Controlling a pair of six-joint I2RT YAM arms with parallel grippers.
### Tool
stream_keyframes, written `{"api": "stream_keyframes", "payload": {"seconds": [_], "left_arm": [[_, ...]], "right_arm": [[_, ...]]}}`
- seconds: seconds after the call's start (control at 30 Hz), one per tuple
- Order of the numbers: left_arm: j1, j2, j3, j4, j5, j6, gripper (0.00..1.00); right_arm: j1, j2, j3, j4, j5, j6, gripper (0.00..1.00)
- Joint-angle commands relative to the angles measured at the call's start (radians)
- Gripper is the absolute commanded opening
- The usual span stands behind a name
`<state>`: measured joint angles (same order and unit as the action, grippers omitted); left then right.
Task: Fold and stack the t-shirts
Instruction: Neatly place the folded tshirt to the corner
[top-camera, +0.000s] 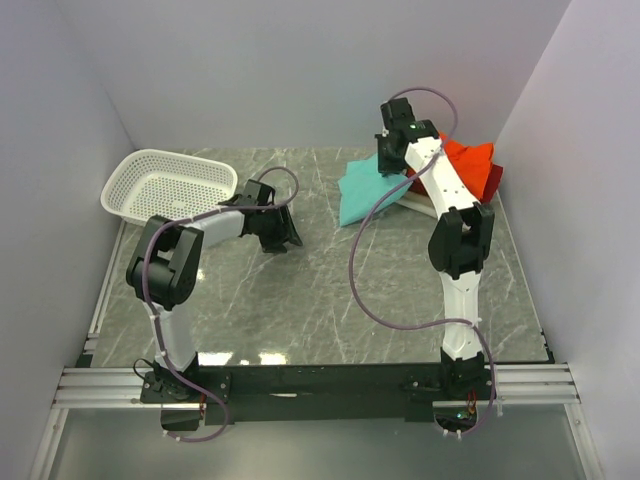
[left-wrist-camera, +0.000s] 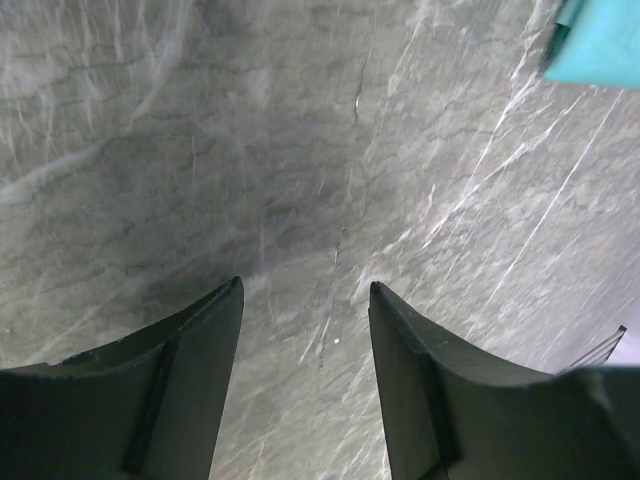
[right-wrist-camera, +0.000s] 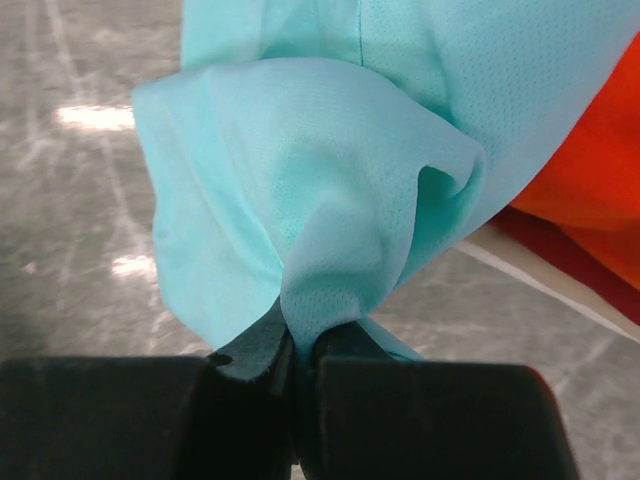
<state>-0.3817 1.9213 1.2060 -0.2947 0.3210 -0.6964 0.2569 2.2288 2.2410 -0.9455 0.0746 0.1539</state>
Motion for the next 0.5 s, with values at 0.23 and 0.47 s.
{"api": "stream_keyframes", "payload": {"seconds": [0.23,0.47], "left_arm": [[-0.002,-0.007,-0.074,-0.032,-0.014,-0.002,0.6],[-0.002,-0.008,-0.115,-0.021,0.001,-0.006,0.6]], "right_arm": [[-0.076,0.025,0.153,0.019,0.154,-0.034,0.0],[-0.139,0.002,0.221,0.091,0.071,-0.063,0.0]]}}
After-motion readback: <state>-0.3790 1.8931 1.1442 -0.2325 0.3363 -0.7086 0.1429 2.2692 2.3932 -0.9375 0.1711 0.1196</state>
